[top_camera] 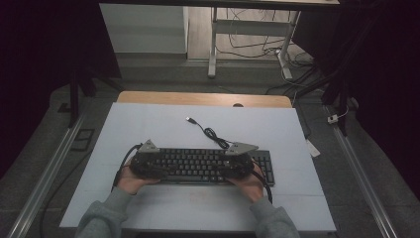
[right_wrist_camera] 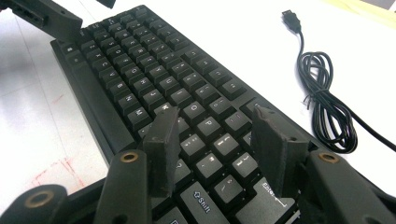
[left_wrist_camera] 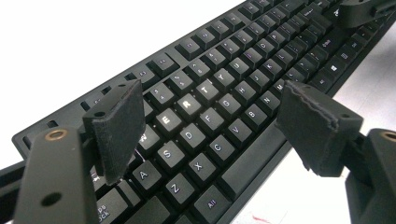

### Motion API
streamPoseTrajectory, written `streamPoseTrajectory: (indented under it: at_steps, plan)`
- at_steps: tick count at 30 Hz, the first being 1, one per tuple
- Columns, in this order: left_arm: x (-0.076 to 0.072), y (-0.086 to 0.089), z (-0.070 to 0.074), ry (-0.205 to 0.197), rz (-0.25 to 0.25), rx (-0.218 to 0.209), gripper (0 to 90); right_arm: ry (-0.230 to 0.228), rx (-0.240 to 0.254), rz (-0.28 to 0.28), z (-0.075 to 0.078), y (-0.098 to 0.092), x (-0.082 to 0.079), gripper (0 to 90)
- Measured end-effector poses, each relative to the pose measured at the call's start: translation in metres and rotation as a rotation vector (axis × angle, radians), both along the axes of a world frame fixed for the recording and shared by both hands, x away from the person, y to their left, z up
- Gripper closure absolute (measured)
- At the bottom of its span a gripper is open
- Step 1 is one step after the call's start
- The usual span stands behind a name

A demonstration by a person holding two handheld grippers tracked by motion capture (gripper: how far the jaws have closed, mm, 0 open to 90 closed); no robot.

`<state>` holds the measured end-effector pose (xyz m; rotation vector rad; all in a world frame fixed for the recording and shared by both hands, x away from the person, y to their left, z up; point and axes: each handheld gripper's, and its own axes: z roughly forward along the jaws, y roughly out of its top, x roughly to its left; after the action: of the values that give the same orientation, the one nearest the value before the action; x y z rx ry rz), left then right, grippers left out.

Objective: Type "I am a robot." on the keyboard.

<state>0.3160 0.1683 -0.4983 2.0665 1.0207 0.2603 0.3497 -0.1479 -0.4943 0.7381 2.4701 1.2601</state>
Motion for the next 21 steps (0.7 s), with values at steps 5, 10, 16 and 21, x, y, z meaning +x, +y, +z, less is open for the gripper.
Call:
streamPoseTrajectory:
  at_steps: [5, 10, 16, 21]
  plan:
    - [0.000, 0.000, 0.000, 0.003, -0.004, 0.003, 22.8, 0.007, 0.010, -0.005, 0.001, 0.002, 0.001, 53.5]
    - [0.000, -0.001, 0.000, 0.004, -0.006, 0.004, 22.6, 0.005, 0.013, 0.003, 0.002, 0.009, 0.002, 59.2]
    - [0.001, -0.001, -0.001, 0.007, -0.008, 0.007, 22.4, 0.021, -0.006, 0.027, 0.004, 0.019, 0.006, 80.3]
    - [0.001, -0.001, -0.001, 0.008, -0.005, 0.004, 22.3, 0.036, -0.038, 0.043, 0.001, 0.030, 0.010, 89.5]
